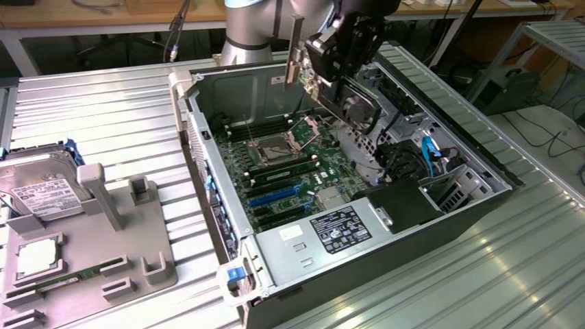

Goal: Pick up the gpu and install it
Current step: 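Insert the gpu into the slot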

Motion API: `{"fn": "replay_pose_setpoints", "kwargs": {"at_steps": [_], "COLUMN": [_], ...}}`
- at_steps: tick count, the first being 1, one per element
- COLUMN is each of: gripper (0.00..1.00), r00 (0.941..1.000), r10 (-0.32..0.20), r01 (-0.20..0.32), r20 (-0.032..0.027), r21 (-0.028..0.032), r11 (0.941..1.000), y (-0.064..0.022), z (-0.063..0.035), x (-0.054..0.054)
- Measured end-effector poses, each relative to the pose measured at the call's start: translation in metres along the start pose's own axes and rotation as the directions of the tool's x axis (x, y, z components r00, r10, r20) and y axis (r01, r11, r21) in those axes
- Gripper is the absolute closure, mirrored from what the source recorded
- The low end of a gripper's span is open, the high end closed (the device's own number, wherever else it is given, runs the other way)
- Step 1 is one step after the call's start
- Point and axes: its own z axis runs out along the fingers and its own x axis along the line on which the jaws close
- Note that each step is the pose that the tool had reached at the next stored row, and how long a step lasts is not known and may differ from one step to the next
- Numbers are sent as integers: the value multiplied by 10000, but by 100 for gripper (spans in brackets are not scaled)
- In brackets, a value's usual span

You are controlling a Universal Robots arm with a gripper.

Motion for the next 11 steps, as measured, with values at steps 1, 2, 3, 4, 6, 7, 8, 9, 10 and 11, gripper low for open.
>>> {"fn": "replay_pose_setpoints", "kwargs": {"at_steps": [1, 2, 3, 4, 6, 7, 8, 9, 10, 11], "gripper": [72, 72, 72, 72, 72, 72, 72, 72, 72, 72], "r00": [9998, 9992, 9983, 9965, 9926, 9903, 9864, 9826, 9780, 9712], "r10": [-190, -404, -576, -837, -1211, -1390, -1644, -1857, -2086, -2384], "r01": [190, 404, 576, 837, 1211, 1390, 1644, 1857, 2086, 2384], "r20": [0, 0, 1, 1, 3, 4, 5, 6, 8, 10], "r21": [-6, -12, -17, -26, -37, -42, -50, -57, -64, -72], "r11": [9998, 9992, 9983, 9965, 9926, 9903, 9864, 9826, 9780, 9712], "y": [0, 0, 0, 0, 0, 0, 0, 0, 0, 0], "z": [0, 0, 0, 0, 0, 0, 0, 0, 0, 0], "x": [0, 0, 0, 0, 0, 0, 0, 0, 0, 0]}}
